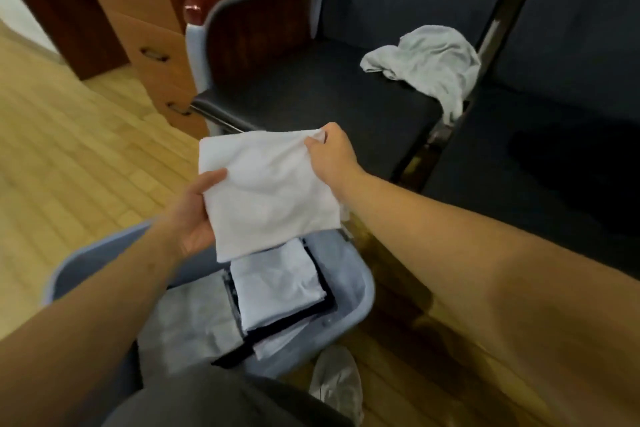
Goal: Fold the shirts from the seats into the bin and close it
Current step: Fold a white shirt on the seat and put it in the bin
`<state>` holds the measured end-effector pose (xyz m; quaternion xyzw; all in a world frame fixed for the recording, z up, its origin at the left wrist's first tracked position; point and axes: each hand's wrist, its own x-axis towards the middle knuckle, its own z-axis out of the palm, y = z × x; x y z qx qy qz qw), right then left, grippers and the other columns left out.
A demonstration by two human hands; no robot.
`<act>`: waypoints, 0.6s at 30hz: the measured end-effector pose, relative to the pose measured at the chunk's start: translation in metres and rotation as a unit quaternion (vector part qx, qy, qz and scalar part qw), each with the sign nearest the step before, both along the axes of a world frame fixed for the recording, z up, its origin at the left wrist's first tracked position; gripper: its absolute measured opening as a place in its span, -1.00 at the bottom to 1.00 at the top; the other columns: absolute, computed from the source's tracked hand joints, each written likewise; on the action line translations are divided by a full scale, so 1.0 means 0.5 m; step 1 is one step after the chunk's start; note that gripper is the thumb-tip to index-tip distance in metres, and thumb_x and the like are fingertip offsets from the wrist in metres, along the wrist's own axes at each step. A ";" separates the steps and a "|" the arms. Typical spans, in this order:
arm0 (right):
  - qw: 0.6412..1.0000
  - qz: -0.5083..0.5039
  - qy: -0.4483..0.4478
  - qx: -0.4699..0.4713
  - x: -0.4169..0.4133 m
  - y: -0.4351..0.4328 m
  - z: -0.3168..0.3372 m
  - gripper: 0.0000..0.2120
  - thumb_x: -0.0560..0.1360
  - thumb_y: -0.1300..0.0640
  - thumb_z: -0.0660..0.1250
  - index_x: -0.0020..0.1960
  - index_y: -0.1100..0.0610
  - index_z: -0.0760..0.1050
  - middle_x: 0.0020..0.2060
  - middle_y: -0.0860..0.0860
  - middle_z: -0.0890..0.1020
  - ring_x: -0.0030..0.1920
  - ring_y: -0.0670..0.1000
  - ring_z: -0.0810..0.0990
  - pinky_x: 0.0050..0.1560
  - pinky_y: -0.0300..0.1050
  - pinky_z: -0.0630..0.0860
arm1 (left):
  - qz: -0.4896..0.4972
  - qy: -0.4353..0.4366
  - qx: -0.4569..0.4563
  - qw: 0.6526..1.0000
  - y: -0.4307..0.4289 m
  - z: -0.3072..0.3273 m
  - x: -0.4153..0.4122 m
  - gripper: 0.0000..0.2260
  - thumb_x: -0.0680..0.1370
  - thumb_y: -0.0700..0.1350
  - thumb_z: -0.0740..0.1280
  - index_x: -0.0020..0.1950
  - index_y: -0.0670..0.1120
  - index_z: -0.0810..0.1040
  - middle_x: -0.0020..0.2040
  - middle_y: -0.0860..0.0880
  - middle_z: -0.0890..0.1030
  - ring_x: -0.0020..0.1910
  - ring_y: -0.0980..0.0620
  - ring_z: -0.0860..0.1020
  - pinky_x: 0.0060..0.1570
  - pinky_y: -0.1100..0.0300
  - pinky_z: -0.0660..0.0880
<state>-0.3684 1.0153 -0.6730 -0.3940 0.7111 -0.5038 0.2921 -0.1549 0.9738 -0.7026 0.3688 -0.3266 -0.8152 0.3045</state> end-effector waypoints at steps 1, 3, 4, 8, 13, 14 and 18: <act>1.000 0.009 0.012 0.013 0.027 -0.020 -0.035 -0.86 0.63 0.19 0.20 -0.10 0.13 0.30 -0.20 -0.01 0.40 -0.19 -0.03 0.37 -0.12 -0.12 0.37 | 0.011 -0.004 0.015 1.000 -0.004 -0.032 0.026 -0.59 0.61 -0.05 0.24 0.45 -0.10 0.45 0.33 -0.17 0.59 0.24 -0.21 0.60 0.06 -0.19 0.62; 0.998 0.035 0.041 0.044 0.074 -0.045 -0.106 -0.87 0.64 0.17 0.19 -0.07 0.12 0.28 -0.16 0.01 0.40 -0.13 -0.01 0.37 -0.08 -0.11 0.34 | 0.031 -0.019 0.050 0.998 -0.006 -0.097 0.069 -0.61 0.61 -0.02 0.24 0.41 -0.10 0.49 0.30 -0.18 0.61 0.19 -0.21 0.63 0.00 -0.15 0.64; 0.994 0.054 0.060 0.071 0.093 -0.052 -0.144 -0.86 0.64 0.16 0.19 -0.08 0.11 0.27 -0.18 -0.01 0.39 -0.14 0.00 0.36 -0.10 -0.12 0.33 | 0.043 -0.029 0.069 0.996 -0.006 -0.132 0.087 -0.61 0.60 -0.02 0.25 0.39 -0.11 0.50 0.28 -0.18 0.62 0.16 -0.21 0.65 -0.04 -0.13 0.64; 0.968 0.108 0.112 0.196 0.144 -0.055 -0.280 -0.92 0.66 0.18 0.14 0.09 0.19 0.35 -0.04 0.06 0.48 0.04 0.10 0.46 0.02 -0.08 0.38 | 0.077 -0.066 0.125 0.987 0.001 -0.266 0.131 -0.63 0.62 -0.05 0.24 0.37 -0.17 0.52 0.20 -0.20 0.66 0.08 -0.20 0.68 -0.08 -0.07 0.64; 0.926 0.099 0.227 0.285 0.153 -0.056 -0.393 -0.73 0.62 0.24 0.17 0.31 0.24 0.34 0.28 0.23 0.48 0.30 0.25 0.47 0.23 0.05 0.43 | 0.078 -0.090 0.175 0.977 0.017 -0.400 0.120 -0.69 0.64 -0.06 0.22 0.25 -0.20 0.59 0.14 -0.19 0.69 0.00 -0.13 0.71 -0.15 0.05 0.66; 0.921 0.092 0.251 0.283 0.151 -0.059 -0.409 -0.73 0.60 0.27 0.17 0.30 0.24 0.35 0.24 0.23 0.51 0.27 0.25 0.50 0.21 0.06 0.47 | 0.081 -0.098 0.174 0.977 0.018 -0.422 0.113 -0.70 0.65 -0.06 0.22 0.25 -0.20 0.59 0.14 -0.19 0.69 0.00 -0.12 0.71 -0.11 0.06 0.65; 0.918 0.065 0.280 0.272 0.138 -0.072 -0.455 -0.68 0.59 0.29 0.19 0.33 0.30 0.35 0.27 0.26 0.51 0.29 0.25 0.51 0.30 0.04 0.44 | 0.074 -0.244 0.119 0.960 0.011 -0.511 0.084 -0.72 0.66 -0.06 0.27 0.26 -0.21 0.55 0.01 -0.18 0.70 -0.14 -0.10 0.68 -0.02 -0.06 0.60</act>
